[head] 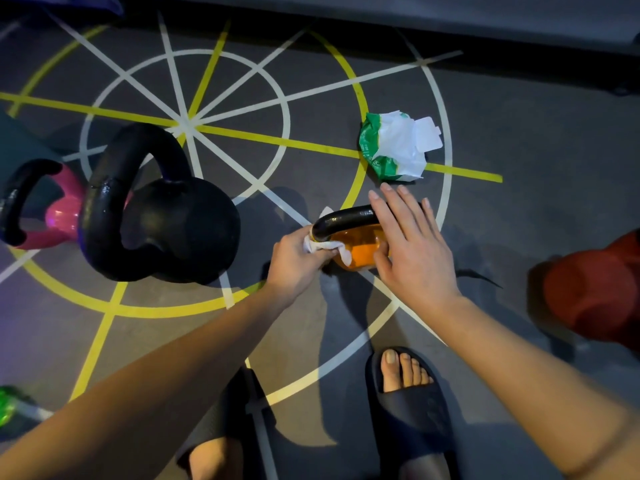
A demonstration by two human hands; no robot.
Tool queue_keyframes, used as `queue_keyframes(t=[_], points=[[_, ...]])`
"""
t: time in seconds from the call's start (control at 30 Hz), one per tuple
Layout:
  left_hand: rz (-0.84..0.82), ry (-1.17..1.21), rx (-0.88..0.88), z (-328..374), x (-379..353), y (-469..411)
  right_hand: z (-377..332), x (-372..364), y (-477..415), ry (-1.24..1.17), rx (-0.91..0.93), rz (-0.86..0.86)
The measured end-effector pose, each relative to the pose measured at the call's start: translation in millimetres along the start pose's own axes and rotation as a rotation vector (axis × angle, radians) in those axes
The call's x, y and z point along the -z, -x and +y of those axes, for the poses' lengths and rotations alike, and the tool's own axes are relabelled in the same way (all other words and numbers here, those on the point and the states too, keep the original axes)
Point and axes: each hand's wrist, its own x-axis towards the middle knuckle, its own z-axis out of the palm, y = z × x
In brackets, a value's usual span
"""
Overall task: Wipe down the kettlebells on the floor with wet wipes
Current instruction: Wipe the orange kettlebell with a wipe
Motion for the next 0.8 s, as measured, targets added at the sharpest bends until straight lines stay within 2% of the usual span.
queue_keyframes(t=[0.07,0.17,0.23,0.37,0.43,0.57,0.63,0.7,0.8], points=[[0.091,0.097,-0.055,3.7,-1.8,12.8,1.4,1.4,2.9,-0.002,0.011,-0.004],[0.183,0.07,-0.097,11.5,-0.3,20.1,1.3,1.1,3.0,-0.002,0.009,-0.007],[0.152,0.031,-0.084,14.5,3.7,14.4,-0.3,0.2,0.2,0.002,-0.006,-0.004],[-0.04,-0.061,-0.043,11.2,13.0,-5.3,-0.4,-0.4,-4.8,0.001,-0.016,-0.019],[-0.063,-0.04,-0.006,6.8,9.2,-6.6,0.7,-0.1,-5.2,0.002,-0.01,-0.014],[0.003,0.004,0.053,-2.3,-3.2,0.3,1.0,-1.7,0.9,0.009,0.005,0.013],[0.091,-0.055,0.046,-5.1,-3.2,6.2,3.0,-2.4,2.2,0.005,0.014,0.014],[0.183,-0.102,0.015,-6.6,2.3,18.5,5.2,-1.9,0.7,0.008,0.026,0.006],[0.22,-0.073,-0.083,-0.9,14.8,38.1,5.3,-1.8,-3.2,0.017,0.023,-0.001]])
